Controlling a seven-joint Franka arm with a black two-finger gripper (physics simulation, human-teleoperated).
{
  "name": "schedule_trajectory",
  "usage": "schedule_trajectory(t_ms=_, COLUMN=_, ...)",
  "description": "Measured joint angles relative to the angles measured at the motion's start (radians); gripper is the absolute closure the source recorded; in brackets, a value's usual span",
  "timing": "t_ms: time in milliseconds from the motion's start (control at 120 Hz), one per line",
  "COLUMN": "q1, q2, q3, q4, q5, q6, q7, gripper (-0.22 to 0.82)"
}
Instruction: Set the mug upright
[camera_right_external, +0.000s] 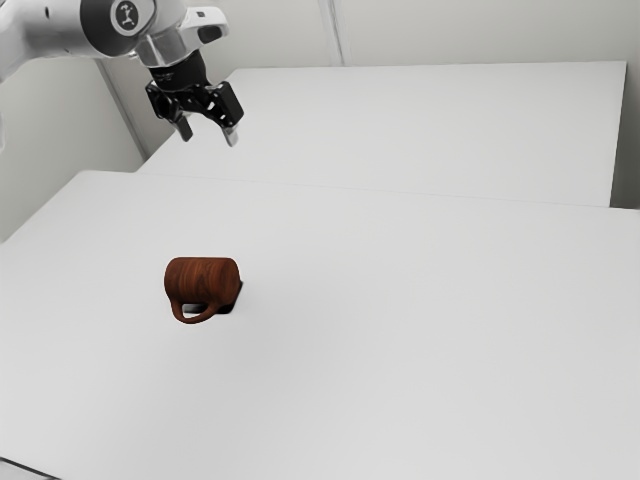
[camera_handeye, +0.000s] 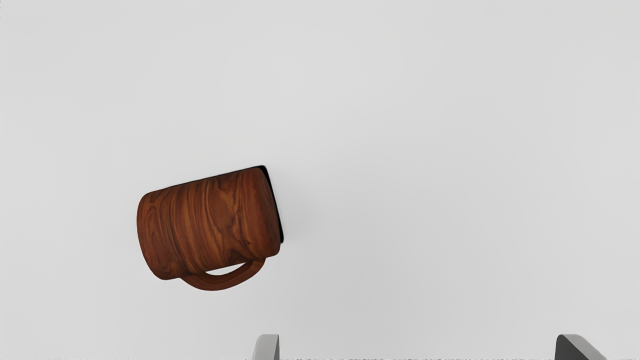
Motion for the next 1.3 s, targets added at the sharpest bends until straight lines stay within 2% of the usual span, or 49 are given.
schedule_trajectory(t_ms=367, q1=-0.06, q2=-0.013, q3=-0.007, q4=-0.006, q5=-0.001, q6=-0.03, q7=-0.006, gripper=0.0)
schedule_trajectory(t_ms=575, q1=-0.088, q2=-0.101, q3=0.016, q4=-0.104, q5=-0.008, q6=-0.039, q7=-0.009, gripper=0.0)
schedule_trajectory(t_ms=750, q1=-0.016, q2=-0.111, q3=0.089, q4=-0.201, q5=-0.058, q6=-0.028, q7=-0.011, gripper=0.0)
schedule_trajectory(t_ms=967, q1=-0.038, q2=-0.121, q3=0.209, q4=-0.304, q5=-0.133, q6=0.033, q7=0.027, gripper=0.0)
schedule_trajectory(t_ms=1300, q1=-0.031, q2=-0.069, q3=0.418, q4=-0.401, q5=-0.323, q6=0.147, q7=0.255, gripper=0.0)
